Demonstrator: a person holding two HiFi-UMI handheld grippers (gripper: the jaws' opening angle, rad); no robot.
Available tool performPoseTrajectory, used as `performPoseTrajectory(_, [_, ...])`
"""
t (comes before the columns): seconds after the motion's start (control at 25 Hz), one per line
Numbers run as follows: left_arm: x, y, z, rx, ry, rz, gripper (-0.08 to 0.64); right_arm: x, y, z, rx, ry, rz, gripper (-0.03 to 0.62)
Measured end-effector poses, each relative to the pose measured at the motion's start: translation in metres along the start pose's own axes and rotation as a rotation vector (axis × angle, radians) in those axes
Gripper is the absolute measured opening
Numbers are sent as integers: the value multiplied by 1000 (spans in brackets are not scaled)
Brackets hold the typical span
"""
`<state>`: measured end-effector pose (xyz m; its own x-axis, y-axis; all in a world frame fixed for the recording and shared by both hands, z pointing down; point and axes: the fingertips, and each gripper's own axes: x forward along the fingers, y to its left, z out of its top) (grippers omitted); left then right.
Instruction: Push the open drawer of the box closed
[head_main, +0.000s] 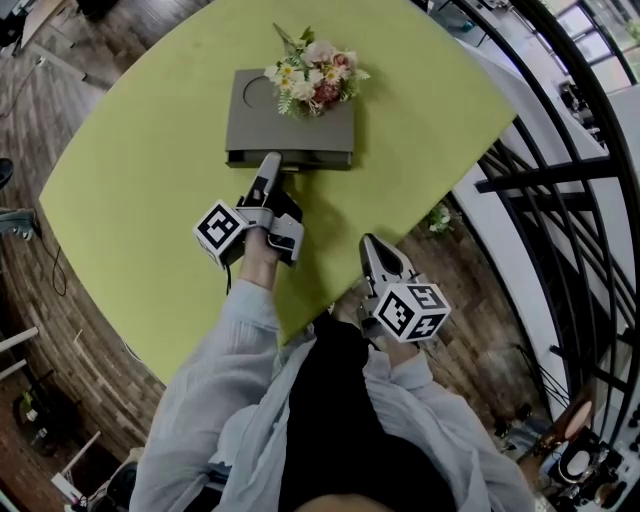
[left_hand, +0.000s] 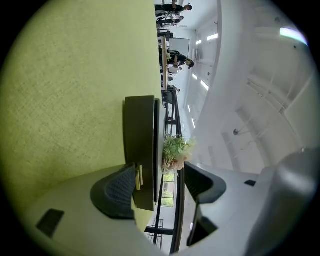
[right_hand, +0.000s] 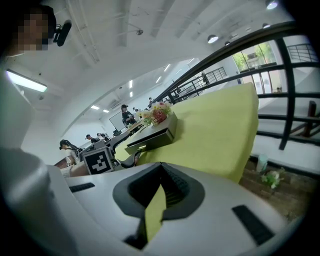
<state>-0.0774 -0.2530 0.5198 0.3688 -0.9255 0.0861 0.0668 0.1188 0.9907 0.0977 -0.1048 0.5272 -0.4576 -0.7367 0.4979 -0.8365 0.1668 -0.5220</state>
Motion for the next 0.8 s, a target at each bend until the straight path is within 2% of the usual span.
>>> performPoseTrajectory(0.8, [24,-6,7,-9,-4,-21,311,6,-1,-6,-10,29,-9,6])
